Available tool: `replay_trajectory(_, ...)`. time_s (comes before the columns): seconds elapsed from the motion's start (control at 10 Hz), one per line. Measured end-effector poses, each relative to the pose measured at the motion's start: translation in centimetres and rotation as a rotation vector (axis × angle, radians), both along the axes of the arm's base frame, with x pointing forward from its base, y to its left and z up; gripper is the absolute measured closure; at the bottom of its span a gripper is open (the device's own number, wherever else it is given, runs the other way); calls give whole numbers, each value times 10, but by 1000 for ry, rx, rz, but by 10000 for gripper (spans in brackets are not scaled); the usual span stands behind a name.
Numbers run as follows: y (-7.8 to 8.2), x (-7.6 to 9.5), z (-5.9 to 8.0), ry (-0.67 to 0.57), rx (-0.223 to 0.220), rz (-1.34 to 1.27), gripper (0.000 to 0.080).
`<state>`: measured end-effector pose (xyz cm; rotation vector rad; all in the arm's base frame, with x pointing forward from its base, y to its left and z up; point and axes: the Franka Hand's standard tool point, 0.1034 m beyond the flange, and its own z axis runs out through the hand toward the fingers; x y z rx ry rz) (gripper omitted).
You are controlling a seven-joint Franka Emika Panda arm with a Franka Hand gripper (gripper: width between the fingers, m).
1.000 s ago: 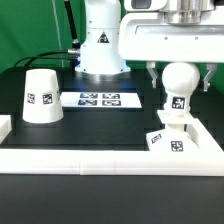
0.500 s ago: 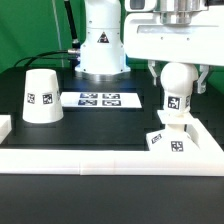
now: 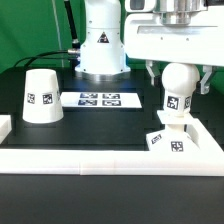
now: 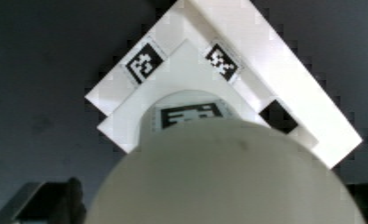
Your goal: Assemble lamp
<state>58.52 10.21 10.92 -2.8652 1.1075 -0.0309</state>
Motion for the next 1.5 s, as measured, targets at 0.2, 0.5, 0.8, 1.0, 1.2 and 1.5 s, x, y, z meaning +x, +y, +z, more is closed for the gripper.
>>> replay_trajectory(0.2,3,-2,0,-1,-15,175,102)
replay_trajectory(0.5,5,-2,0,-17,-26,482,101)
replay_trajectory(0.8,4,-2,0,-27,-34,666,101)
replay_trajectory(1.0,3,-2,0,-37,-43,858,101)
replay_trajectory(1.2,1,-1,0,-44,-75,1122,101)
replay_trajectory(1.5,2,0,1,-46,-103,1368,101)
